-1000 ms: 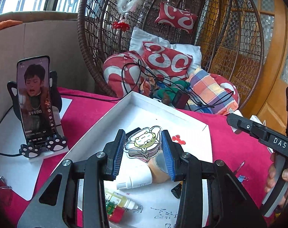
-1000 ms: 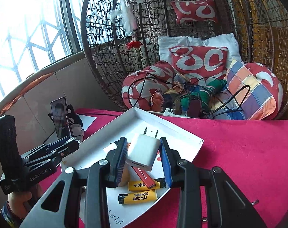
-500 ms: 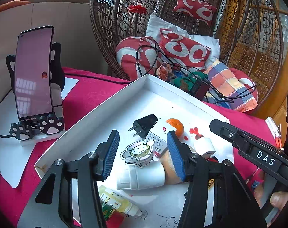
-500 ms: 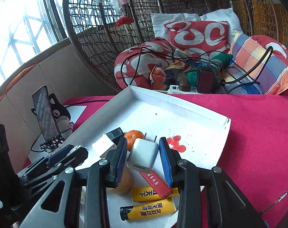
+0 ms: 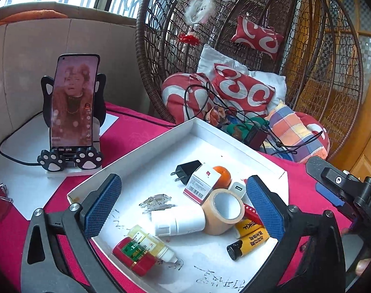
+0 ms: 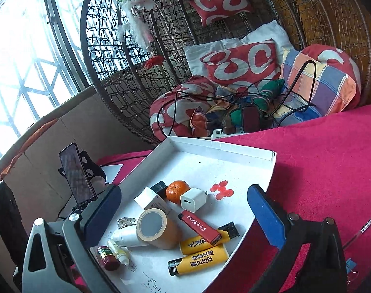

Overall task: Organize rigid objects
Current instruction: 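Withdraw both tools from the tray toward the black pen and blue binder clip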

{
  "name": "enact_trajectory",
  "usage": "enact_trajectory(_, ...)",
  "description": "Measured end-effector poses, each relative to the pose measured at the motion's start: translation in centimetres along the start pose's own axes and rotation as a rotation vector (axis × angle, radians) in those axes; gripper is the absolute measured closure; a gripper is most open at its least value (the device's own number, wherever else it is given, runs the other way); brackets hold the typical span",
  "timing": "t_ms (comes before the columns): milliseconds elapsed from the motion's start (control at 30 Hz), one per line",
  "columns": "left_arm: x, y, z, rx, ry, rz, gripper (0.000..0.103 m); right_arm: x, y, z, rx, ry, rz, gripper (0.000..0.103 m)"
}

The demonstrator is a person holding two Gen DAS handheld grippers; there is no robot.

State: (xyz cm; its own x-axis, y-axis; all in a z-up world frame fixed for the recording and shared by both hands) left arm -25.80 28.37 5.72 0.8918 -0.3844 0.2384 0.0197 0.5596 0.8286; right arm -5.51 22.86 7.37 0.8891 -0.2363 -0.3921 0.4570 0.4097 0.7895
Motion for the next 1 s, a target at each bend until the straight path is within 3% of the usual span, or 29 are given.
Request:
enact_trajectory(300, 1.9, 0.1, 2.7, 0.050, -0.034, -0.025, 0.000, 0.1, 1.7, 7.9, 0.213, 0.023, -0.023, 0.000)
enact_trajectory(467, 3.6, 0.2, 4.0, 0.074, -0.065, -0.068, 0.000, -0.4, 3.0, 13.1, 0.357, 0.031, 0.028, 0.000)
enact_trajectory(533, 4.1, 0.2, 4.7, 0.093, -0.075, -0.078, 0.000, -0.3, 3.7, 14.1, 0.363, 0.047, 0.042, 0.000)
enact_trajectory(633, 4.8, 0.3, 6.0, 0.116, -0.115, -0.077, 0.000, 1.0, 4.3, 14.3, 0.276, 0.088, -0.009, 0.000)
enact_trajectory(733, 5.9, 0.3, 7.2, 0.138, -0.143, -0.106, 0.000, 2.4, 3.8, 15.9, 0.320, 0.093, -0.060, 0.000)
enact_trajectory(833, 6.9, 0.3, 8.5, 0.165, -0.174, -0.121, 0.000, 2.6, 3.5, 18.0, 0.384, 0.049, -0.018, 0.000)
enact_trajectory(1000, 8.4, -0.5, 8.8, 0.143, -0.236, -0.122, 0.000, 3.8, 2.7, 19.6, 0.444, -0.074, 0.064, 0.000)
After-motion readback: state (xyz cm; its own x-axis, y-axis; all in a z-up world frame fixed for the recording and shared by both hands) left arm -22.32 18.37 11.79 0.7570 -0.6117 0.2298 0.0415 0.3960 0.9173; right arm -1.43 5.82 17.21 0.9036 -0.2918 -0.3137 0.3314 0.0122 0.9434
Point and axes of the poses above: each gripper's, at about its wrist camera, not at the fingertips, and z roughly against the way its jaws point, x to its right, y to its top, the point moved 1 cm from there along -z, roughly the way its jaws point, and after that the axes turned 3 degrees about -z, right-handed, at the moved point
